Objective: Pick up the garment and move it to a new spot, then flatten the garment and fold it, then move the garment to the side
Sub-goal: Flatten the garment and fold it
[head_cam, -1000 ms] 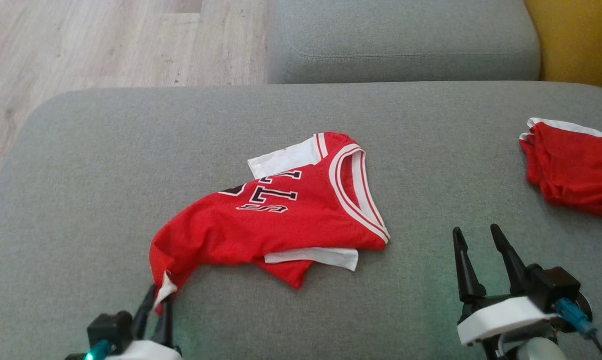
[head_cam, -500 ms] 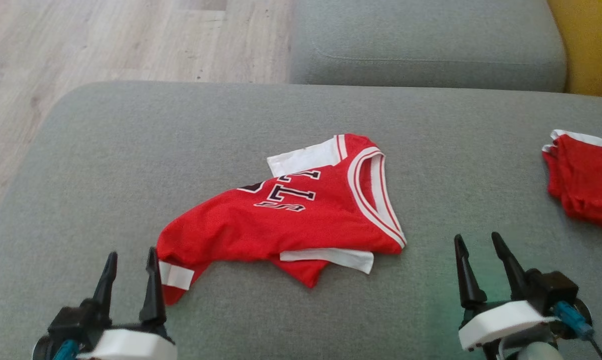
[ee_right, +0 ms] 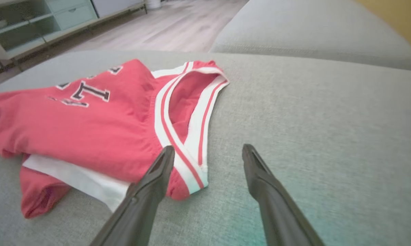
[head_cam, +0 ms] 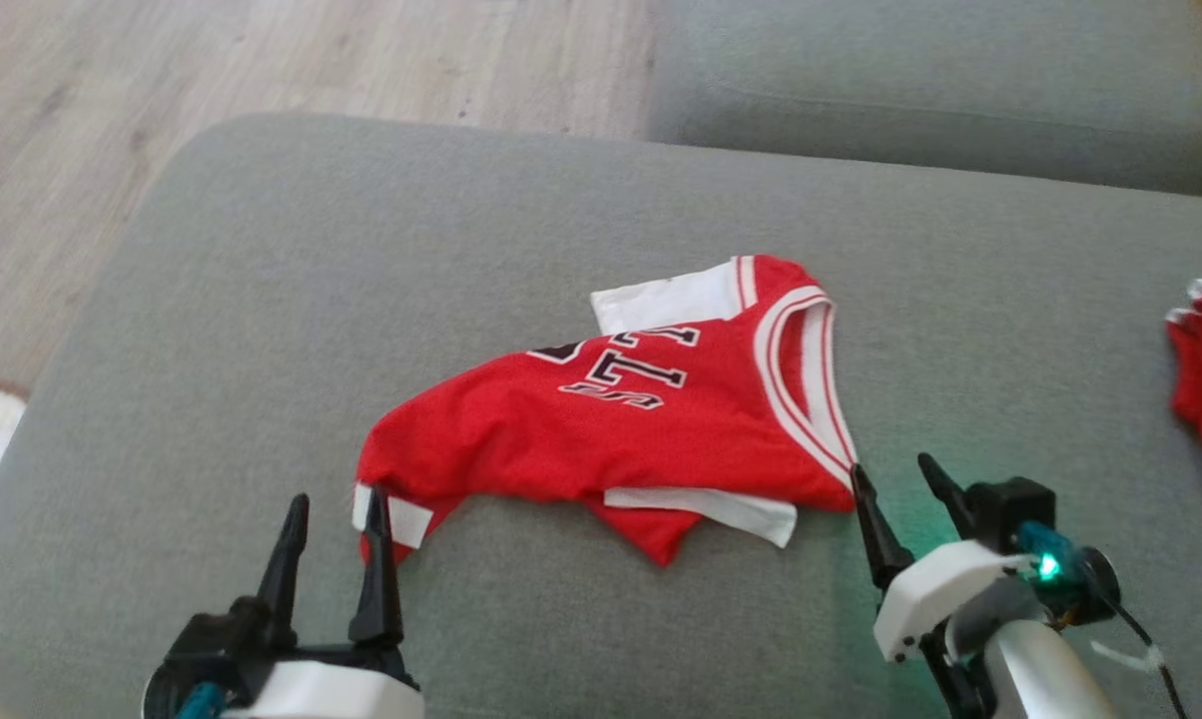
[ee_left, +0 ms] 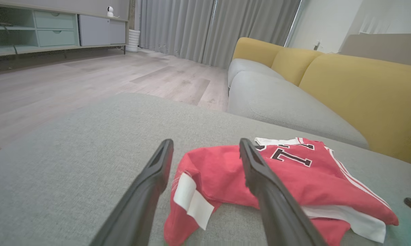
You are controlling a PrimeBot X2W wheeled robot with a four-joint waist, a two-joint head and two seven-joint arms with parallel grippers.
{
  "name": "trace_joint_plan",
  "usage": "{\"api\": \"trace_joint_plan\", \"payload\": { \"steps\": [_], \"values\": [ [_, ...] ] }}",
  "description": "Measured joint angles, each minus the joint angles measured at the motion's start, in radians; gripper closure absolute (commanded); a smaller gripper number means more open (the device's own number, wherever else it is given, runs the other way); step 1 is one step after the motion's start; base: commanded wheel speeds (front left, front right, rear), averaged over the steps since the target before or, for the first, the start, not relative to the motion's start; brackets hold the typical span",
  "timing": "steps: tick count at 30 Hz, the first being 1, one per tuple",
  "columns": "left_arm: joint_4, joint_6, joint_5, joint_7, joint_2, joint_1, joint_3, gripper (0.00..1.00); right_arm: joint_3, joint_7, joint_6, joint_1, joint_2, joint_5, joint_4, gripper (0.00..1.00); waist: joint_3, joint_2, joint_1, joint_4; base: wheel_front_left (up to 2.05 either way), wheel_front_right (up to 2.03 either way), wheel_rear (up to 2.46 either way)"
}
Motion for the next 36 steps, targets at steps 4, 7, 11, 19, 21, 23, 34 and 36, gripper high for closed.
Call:
{"api": "trace_joint_plan", "payload": {
  "steps": [4, 7, 11, 19, 21, 23, 34, 36],
  "values": [
    [0.019, -0.002, 0.005, 0.000, -0.014, -0.003, -0.004, 0.00, 0.007, 0.038, 0.000, -0.060, -0.001, -0.013, 0.119, 0.00, 0.020, 0.0000, 0.0000, 0.034, 0.00, 0.00, 0.00],
    [0.026, -0.011, 0.012, 0.000, -0.027, -0.005, 0.005, 0.00, 0.022, 0.065, 0.000, -0.089, -0.001, -0.010, 0.186, 0.00, 0.035, 0.0000, 0.0001, 0.056, 0.00, 0.00, 0.00],
    [0.028, -0.019, 0.027, 0.000, -0.038, -0.005, 0.026, 0.00, 0.038, 0.077, 0.000, -0.130, -0.002, 0.005, 0.229, 0.90, 0.048, 0.0000, 0.0000, 0.073, 0.00, 0.00, 0.00],
    [0.029, -0.038, 0.059, 0.000, -0.066, -0.004, 0.059, 0.00, -0.063, 0.054, 0.000, -0.255, -0.017, -0.048, 0.255, 1.00, 0.057, 0.0000, 0.0000, 0.048, 0.00, 0.00, 0.00],
    [0.029, -0.045, 0.067, 0.000, -0.071, -0.004, 0.059, 0.00, -0.097, 0.055, 0.000, -0.299, -0.046, -0.062, 0.254, 1.00, 0.061, 0.0000, 0.0000, 0.042, 0.00, 0.00, 0.00],
    [0.030, -0.052, 0.068, 0.000, -0.077, -0.004, 0.059, 0.00, -0.127, 0.070, 0.000, -0.339, -0.086, -0.078, 0.253, 1.00, 0.066, 0.0000, 0.0001, 0.038, 0.00, 0.00, 0.00],
    [0.055, -0.084, 0.101, 0.000, -0.101, -0.006, 0.059, 0.00, -0.226, 0.188, 0.000, -0.381, -0.264, -0.101, 0.330, 1.00, 0.093, 0.0000, 0.0001, 0.038, 0.00, 0.00, 0.00],
    [0.058, -0.090, 0.102, 0.000, -0.102, -0.009, 0.059, 0.00, -0.240, 0.188, 0.000, -0.384, -0.280, -0.101, 0.348, 1.00, 0.099, 0.0000, 0.0001, 0.040, 0.00, 0.00, 0.00]
  ]
}}
